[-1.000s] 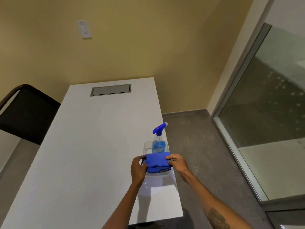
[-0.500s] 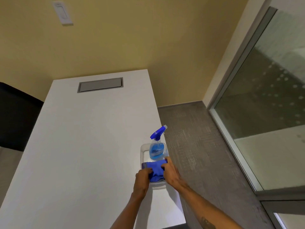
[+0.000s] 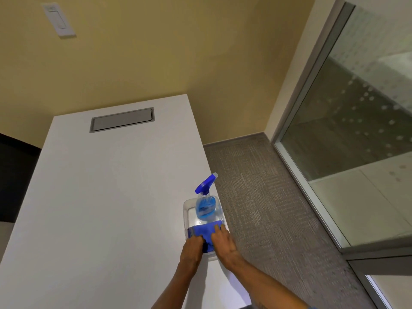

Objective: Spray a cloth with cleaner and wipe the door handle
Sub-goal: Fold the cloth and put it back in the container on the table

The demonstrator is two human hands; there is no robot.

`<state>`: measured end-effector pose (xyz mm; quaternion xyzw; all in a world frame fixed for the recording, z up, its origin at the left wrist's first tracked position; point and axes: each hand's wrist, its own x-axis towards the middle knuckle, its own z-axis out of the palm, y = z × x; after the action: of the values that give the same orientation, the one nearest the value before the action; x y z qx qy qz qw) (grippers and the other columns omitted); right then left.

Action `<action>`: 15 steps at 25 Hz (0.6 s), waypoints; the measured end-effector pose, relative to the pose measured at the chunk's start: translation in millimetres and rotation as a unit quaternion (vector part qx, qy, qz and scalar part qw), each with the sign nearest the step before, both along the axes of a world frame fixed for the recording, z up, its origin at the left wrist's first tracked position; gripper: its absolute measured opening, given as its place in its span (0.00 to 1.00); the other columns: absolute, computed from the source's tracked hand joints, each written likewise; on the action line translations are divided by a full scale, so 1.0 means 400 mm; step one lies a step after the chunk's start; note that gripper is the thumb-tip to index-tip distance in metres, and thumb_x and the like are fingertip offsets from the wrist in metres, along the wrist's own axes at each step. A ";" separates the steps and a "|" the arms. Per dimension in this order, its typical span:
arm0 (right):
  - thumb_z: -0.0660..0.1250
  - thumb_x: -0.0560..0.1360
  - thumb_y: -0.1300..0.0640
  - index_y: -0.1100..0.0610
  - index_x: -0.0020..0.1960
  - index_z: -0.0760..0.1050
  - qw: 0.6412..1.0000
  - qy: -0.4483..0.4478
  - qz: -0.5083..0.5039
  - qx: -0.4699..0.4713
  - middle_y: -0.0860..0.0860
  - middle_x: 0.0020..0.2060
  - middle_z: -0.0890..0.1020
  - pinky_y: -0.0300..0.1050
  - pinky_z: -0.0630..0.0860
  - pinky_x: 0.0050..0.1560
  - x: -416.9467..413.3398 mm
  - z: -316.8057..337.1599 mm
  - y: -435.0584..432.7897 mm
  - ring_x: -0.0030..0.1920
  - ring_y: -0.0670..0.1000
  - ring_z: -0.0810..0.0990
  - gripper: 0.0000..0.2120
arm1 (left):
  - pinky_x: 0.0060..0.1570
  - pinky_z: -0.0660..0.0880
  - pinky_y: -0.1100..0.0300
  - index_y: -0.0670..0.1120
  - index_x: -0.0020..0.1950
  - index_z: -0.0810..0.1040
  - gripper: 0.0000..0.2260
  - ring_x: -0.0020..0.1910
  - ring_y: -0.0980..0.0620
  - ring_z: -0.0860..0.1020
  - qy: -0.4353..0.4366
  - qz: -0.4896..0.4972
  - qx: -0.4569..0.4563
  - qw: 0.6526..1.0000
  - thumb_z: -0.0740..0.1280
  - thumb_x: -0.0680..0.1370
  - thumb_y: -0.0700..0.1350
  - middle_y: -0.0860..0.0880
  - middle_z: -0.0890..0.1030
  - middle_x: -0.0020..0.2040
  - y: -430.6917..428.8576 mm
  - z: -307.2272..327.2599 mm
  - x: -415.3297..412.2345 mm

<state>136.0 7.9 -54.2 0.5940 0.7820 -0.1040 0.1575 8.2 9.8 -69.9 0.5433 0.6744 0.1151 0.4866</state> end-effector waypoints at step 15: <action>0.64 0.83 0.58 0.57 0.69 0.74 0.982 0.096 -0.162 0.017 0.58 0.66 0.77 0.53 0.67 0.71 0.019 0.078 -0.067 0.67 0.57 0.73 0.15 | 0.67 0.77 0.55 0.41 0.66 0.74 0.14 0.60 0.46 0.82 0.140 -0.107 0.085 0.981 0.64 0.85 0.48 0.43 0.82 0.63 -0.030 0.086 0.006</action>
<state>143.6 -19.0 -22.9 0.7029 0.6883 -0.1715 0.0523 10.8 -2.0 -35.5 0.6626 0.6613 0.0421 0.3490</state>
